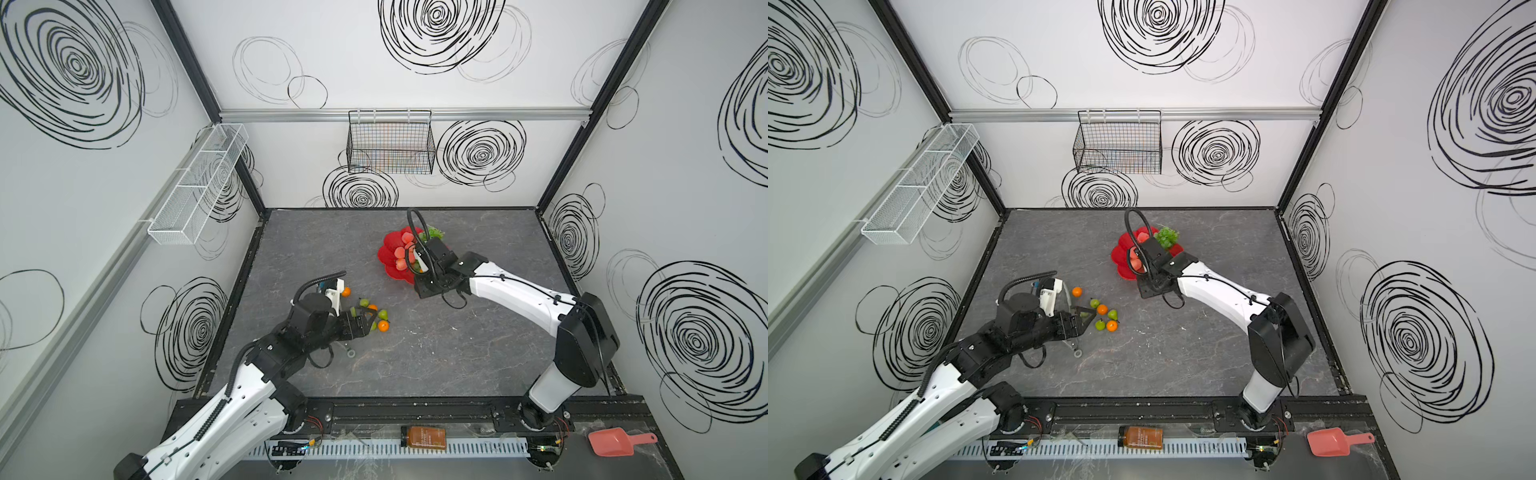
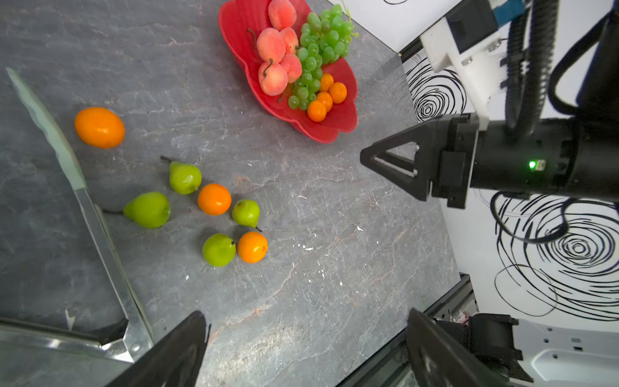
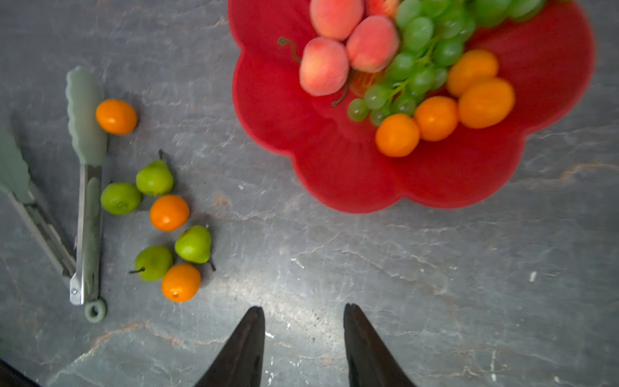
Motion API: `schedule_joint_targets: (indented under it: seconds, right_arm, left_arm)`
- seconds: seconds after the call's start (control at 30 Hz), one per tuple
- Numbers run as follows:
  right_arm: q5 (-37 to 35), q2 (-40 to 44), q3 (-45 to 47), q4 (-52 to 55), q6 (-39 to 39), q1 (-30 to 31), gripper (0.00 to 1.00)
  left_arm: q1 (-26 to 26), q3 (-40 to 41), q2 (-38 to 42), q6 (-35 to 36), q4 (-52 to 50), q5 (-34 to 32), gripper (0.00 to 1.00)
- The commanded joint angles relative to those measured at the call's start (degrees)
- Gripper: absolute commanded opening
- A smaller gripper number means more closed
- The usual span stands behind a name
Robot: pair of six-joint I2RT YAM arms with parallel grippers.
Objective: Arrange fruit in a fruit bowl
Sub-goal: Place the fruit in the fruit bowl, then pick up the fruit from the center of the table.
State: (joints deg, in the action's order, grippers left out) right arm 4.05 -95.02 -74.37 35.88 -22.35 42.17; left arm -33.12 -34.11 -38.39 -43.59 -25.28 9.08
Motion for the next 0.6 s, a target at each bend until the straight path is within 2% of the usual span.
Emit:
schedule_joint_targets:
  seconds: [0.0,0.3,0.57]
  right_arm:
    - [0.0,1.6,2.3,-1.6,-1.5,4.2,0.43]
    - [2.5,-3.7,3.6,-6.4,-5.1,13.5,0.46]
    - [2.6,-9.2,1.8,-7.9,-6.9,16.2,0.47]
  left_arm:
    - [-1.1,1.3,3.1,-5.0,-2.8,-2.8,0.96]
    - [0.0,2.4,6.6,-7.4,-5.7,-2.1,0.96]
    - [7.6,4.6,8.2,-7.7,-4.0,5.7,0.96]
